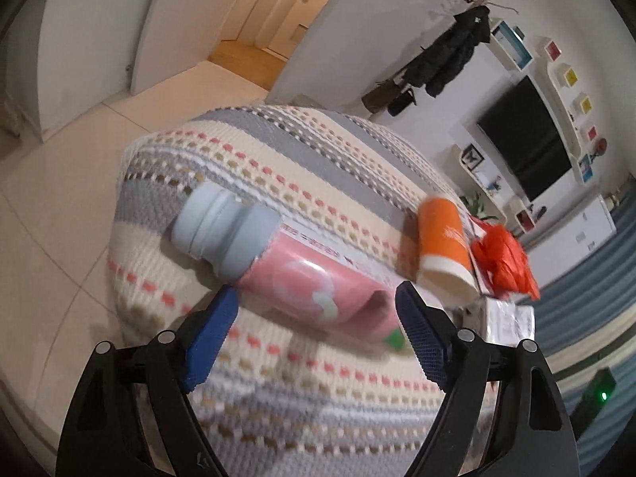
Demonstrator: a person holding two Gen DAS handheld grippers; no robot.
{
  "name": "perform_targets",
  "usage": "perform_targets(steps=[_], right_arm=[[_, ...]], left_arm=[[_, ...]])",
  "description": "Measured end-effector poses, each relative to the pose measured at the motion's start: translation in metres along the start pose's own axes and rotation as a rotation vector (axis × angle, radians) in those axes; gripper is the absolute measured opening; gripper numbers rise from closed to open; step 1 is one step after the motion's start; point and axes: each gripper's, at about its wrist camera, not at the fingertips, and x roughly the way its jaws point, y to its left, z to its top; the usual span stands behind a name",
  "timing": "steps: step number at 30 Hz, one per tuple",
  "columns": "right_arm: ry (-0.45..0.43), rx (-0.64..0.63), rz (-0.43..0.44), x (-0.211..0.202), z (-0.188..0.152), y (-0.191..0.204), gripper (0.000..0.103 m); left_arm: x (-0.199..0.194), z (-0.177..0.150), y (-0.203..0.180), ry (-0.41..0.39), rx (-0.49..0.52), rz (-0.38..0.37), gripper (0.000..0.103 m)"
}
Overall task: Collect trash
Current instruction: 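Grasp the pink yogurt bottle with the left tool, then grasp the white milk carton with the right tool while the left tool holds the bottle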
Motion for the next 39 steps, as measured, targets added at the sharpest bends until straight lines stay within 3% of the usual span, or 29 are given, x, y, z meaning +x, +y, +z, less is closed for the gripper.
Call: perform_targets(steps=[10,16,21,24,28,32,39], right_arm=[[0.009,0.011,-0.004,0.003,0.003,-0.009,0.076],[-0.005,0.025,-0.007,-0.002,0.01,-0.018,0.076],[-0.048,0.013,-0.022,-0.008,0.026,-0.027,0.077],[-0.058,0.024,-0.025,-0.003,0.039,-0.034,0.077],[-0.031,0.038,-0.003,0.009,0.051,-0.038,0.078],[0.054,0.037,0.039,0.027,0.05,-0.035,0.078],[0.067,-0.051,0.154,0.007,0.027,-0.004,0.078]], left_arm=[[0.05,0.032,-0.037,0.033,0.174,0.055,0.08],[0.063,0.008,-0.073,0.098,0.325,0.04,0.079],[0.06,-0.024,-0.079,0.12,0.402,0.125,0.074],[0.056,-0.036,-0.083,0.104,0.454,0.183,0.064],[0.047,-0.037,-0.077,0.099,0.435,0.16,0.051],[0.038,-0.033,-0.071,0.087,0.406,0.135,0.05],[0.031,-0.04,-0.069,0.085,0.416,0.142,0.049]])
